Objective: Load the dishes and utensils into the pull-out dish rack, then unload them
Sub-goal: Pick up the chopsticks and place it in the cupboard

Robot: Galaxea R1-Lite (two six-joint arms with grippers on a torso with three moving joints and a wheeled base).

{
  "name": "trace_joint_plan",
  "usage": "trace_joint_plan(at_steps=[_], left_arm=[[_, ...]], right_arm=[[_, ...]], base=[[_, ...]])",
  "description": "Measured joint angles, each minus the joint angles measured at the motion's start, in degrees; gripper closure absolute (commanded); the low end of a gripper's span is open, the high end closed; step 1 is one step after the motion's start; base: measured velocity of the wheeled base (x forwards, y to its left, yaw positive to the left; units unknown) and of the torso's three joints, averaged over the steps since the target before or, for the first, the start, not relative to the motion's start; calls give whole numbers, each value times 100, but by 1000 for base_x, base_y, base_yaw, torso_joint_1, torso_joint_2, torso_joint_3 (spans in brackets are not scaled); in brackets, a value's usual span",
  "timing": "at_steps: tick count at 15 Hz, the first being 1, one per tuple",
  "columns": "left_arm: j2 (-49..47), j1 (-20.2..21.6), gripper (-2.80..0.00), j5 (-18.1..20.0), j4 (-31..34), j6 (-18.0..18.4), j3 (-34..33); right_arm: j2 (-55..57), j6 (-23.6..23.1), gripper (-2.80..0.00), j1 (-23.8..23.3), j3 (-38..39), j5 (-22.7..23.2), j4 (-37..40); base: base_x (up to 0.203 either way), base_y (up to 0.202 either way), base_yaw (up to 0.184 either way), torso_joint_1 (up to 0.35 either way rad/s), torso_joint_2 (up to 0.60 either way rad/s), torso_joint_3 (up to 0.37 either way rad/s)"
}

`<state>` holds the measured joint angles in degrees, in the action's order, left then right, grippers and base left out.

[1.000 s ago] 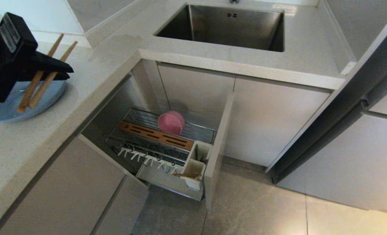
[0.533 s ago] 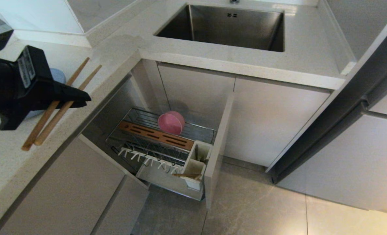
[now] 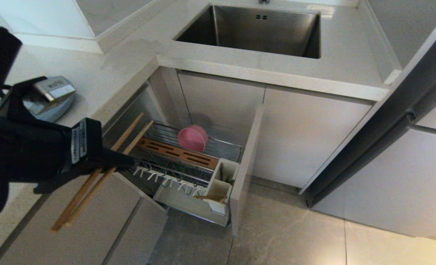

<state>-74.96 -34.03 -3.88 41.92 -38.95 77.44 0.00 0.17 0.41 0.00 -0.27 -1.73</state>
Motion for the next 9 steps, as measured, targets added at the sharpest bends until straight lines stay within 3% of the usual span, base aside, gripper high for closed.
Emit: trace_joint_plan(at_steps=[7,9], left_arm=[[-522,-503,0,19,-23,5,-618],[-721,-520,0,228,-26,156,-641]], right_arm=[[0,2,0,0,0,0,0],[0,2,0,0,0,0,0]], base=[[0,0,0,0,0,0],[0,0,0,0,0,0]])
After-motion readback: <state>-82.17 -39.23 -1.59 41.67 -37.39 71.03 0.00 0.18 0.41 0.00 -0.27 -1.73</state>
